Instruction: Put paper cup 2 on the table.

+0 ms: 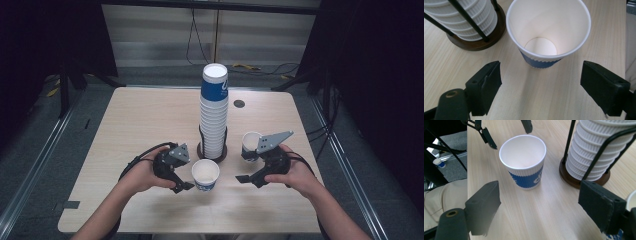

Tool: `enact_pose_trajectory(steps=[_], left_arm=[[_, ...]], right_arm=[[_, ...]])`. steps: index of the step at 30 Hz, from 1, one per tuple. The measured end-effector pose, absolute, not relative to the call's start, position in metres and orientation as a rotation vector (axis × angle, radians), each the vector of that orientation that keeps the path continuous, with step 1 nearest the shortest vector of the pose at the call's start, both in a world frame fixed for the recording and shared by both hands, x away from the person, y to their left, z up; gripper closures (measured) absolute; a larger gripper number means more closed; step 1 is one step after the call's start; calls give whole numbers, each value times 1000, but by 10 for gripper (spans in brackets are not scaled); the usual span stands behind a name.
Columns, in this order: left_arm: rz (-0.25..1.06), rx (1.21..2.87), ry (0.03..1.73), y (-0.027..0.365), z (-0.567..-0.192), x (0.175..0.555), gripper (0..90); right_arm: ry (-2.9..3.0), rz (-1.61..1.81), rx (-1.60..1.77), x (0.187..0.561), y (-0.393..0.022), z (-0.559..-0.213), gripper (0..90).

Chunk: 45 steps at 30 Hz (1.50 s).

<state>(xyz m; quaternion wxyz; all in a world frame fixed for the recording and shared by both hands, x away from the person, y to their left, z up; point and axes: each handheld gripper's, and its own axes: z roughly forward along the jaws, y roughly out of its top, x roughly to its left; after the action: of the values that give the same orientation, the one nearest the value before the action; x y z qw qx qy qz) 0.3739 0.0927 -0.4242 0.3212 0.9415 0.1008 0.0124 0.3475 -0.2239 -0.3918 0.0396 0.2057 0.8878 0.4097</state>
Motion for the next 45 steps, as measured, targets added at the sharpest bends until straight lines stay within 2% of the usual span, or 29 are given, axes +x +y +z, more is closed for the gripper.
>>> enact_pose_trajectory(steps=[25,30,45], left_arm=[[52,2416,355,125,-435,375,168],[24,2396,369,130,-441,375,168],[32,2361,445,151,-460,376,169]], right_arm=[[2728,1228,672,328,-248,-415,150],[2719,1226,690,325,-254,-422,150],[2674,1209,795,319,-286,-448,151]])
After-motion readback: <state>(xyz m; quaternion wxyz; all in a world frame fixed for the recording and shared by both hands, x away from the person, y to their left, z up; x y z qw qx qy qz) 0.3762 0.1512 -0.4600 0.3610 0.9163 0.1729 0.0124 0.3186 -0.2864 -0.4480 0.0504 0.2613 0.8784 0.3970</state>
